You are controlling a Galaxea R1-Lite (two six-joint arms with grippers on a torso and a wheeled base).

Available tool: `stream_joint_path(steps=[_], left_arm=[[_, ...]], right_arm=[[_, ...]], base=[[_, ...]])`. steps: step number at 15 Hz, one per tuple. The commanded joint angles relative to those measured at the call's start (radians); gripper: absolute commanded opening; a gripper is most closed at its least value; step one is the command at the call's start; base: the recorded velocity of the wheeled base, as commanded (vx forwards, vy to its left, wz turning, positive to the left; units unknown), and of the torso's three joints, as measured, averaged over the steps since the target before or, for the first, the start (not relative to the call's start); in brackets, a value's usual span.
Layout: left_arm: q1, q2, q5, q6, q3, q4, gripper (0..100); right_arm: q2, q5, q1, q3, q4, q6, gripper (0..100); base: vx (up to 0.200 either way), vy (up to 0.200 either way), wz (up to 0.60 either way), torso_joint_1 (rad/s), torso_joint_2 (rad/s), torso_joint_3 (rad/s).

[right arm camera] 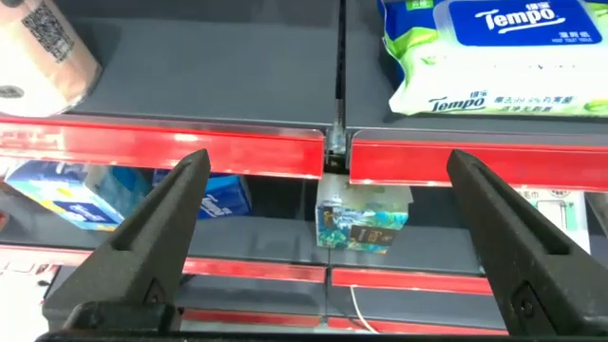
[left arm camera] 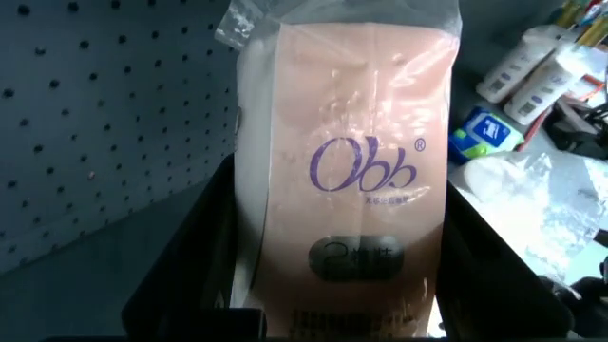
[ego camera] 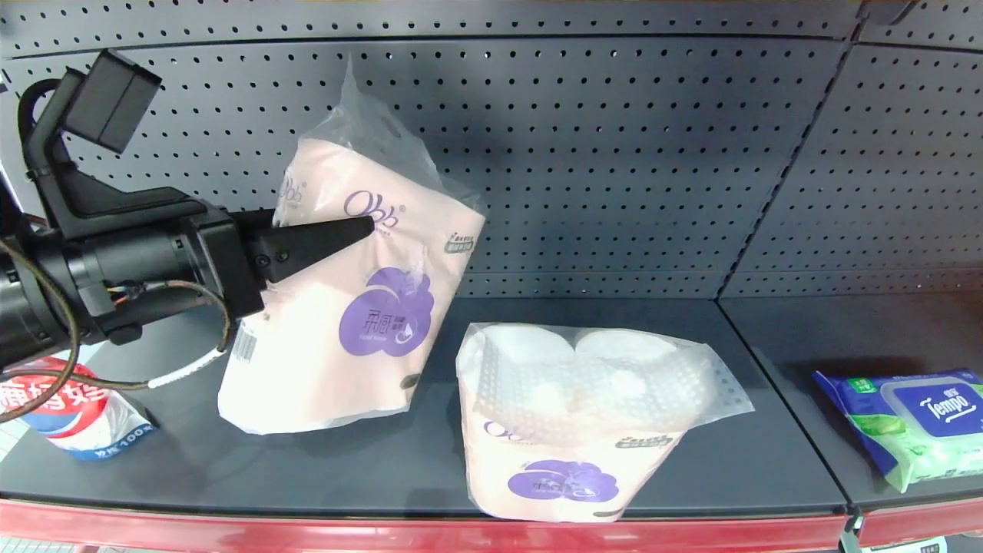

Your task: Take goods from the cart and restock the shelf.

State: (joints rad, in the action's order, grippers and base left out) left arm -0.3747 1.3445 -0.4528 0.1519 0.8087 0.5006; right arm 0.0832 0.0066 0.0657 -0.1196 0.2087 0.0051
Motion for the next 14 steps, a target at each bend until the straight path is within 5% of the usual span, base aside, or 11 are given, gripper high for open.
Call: stream_joint_path(steps=[1,8,12,14], left_arm=[[0.0,0.065,-0.018,0.0,0.009,0.056,0],[0.002,0.246,-0.193,0.003,0.043,0.309,0],[0.002,0.343,-0.257,0.067,0.075,0.447,0],[0.002,0.418,-0.27,0.069,0.11,0.527,0]], right_arm=[[0.004,-0.002,0.0,0.0,0.0,-0.001,100],[0.004,0.007,0.0,0.0,0.0,-0.007,100],[0.004,0.003,0.0,0.0,0.0,-0.014,100],[0.004,0.003,0.0,0.0,0.0,-0.036,100]], base=[[0.0,0.0,0.0,0.0,0.0,0.0],[0.0,0.0,0.0,0.0,0.0,0.0],[0.0,0.0,0.0,0.0,0.0,0.0],[0.0,0.0,0.0,0.0,0.0,0.0]])
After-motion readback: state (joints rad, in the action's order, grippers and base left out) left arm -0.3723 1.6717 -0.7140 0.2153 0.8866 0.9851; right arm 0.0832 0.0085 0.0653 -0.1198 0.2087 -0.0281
